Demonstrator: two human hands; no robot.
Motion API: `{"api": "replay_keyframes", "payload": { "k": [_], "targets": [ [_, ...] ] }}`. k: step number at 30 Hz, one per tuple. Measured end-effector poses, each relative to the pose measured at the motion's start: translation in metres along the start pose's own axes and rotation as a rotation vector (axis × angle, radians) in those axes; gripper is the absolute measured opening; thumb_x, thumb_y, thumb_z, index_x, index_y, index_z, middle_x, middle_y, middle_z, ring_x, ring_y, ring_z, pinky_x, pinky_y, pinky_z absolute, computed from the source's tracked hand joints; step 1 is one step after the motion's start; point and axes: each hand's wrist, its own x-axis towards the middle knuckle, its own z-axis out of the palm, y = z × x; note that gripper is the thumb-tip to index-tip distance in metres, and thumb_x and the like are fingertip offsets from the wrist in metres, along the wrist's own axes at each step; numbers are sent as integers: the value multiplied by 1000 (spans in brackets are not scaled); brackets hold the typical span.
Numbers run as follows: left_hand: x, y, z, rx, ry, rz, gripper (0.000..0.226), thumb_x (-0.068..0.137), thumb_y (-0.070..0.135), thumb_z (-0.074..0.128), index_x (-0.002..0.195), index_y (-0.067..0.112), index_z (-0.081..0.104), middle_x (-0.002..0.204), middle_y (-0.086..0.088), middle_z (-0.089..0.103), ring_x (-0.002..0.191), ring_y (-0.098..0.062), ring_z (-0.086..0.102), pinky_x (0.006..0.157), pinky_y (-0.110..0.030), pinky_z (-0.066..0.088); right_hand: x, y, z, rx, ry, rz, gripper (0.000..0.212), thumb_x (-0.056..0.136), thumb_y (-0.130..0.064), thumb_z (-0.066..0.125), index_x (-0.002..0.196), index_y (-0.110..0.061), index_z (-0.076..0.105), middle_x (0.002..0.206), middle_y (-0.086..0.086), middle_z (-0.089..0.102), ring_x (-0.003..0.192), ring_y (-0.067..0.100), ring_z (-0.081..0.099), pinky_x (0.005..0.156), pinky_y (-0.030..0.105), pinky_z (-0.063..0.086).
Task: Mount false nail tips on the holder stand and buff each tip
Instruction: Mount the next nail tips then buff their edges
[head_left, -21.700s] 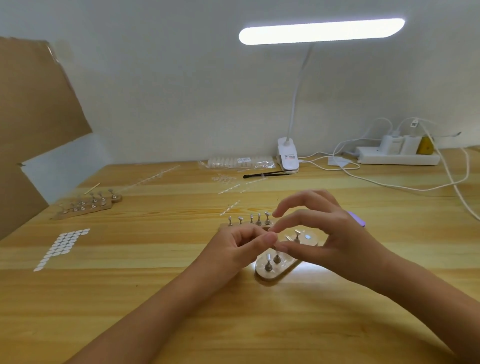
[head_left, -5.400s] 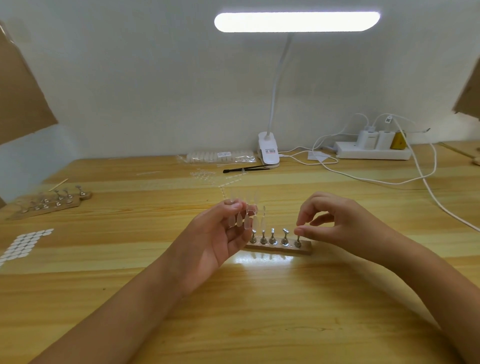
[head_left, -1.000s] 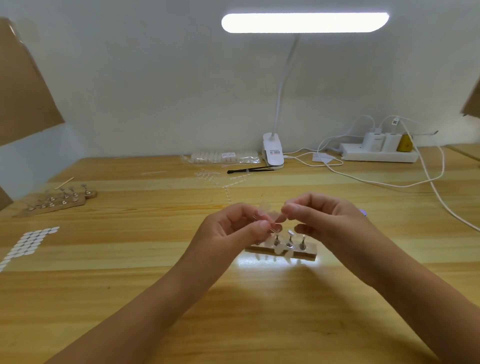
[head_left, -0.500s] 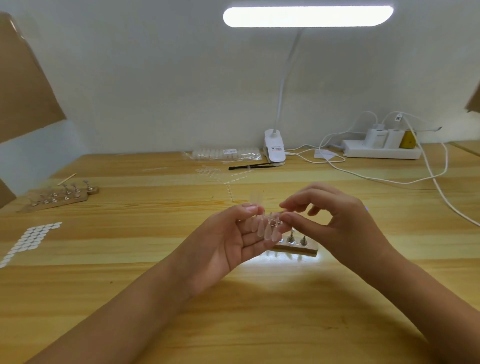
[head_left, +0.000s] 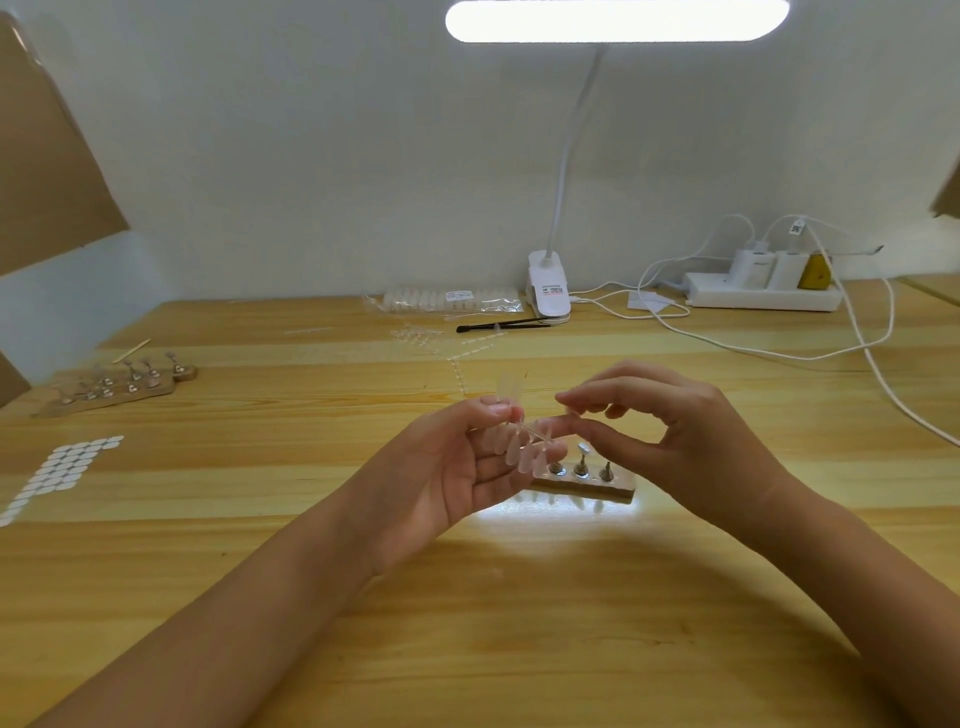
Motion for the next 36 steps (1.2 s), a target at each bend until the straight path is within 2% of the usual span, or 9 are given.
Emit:
{"api": "replay_keyframes", "payload": {
  "k": [3,5,7,11,14,18,21,31,36],
  "targets": [
    [1,1,0,19,43,44,1,78,16,70,79,17,71,132,-31,57,72,-14,68,59,-18,55,0,1,1,82,52,20,27,84,-30,64,107,-19,71,96,-9,68,86,3,62,78,13,49],
    [3,2,-2,-19,115,134,9,82,19,67,88,14,66,112,-14,72,63,-7,60,53,-13,49,-1,3,1,83,66,38,26,85,-28,63,108,-20,71,97,-7,68,85,5,62,78,15,51],
    [4,4,-5,-143,240,191,19,79,20,64,96,13,61,93,-2,73,57,-5,56,49,-12,43,-3,6,3,4,33,38,28,87,-28,62,111,-19,71,97,-6,68,86,5,62,79,18,51],
    [5,7,-11,-315,335,192,16,79,19,63,94,13,60,81,4,66,54,-3,55,46,-12,42,-8,11,13,-168,-79,19,36,87,-21,70,123,-18,66,97,-12,64,93,7,59,86,24,45],
    [6,4,-12,-336,334,158,12,82,19,62,92,13,59,79,4,64,55,-4,55,46,-13,42,-6,12,19,-228,-71,-10,33,84,-20,76,115,-19,67,93,-14,64,90,7,59,86,26,41],
    [6,1,-10,-322,309,143,17,80,20,65,94,12,60,79,3,64,55,-4,56,46,-14,44,-6,12,19,-285,-44,-42,18,82,-22,78,95,-16,68,88,-9,67,83,15,63,80,38,50],
    [5,2,-11,-322,313,143,17,80,20,65,95,13,60,78,3,64,56,-5,56,47,-14,44,-6,14,19,-305,-41,-33,16,81,-24,78,86,-14,66,84,-6,67,79,19,64,77,40,51],
    [5,2,-11,-337,332,138,14,84,19,63,95,12,60,78,2,64,55,-4,55,46,-14,44,-7,16,22,-287,-102,4,13,84,-28,74,85,-17,66,83,-9,66,79,16,61,77,39,48],
    [5,1,-10,-332,332,140,19,80,20,66,97,12,60,79,2,64,56,-4,56,47,-14,45,-6,14,21,-276,-125,28,15,83,-33,73,84,-18,68,85,-8,66,81,16,61,80,43,48]
  ]
}}
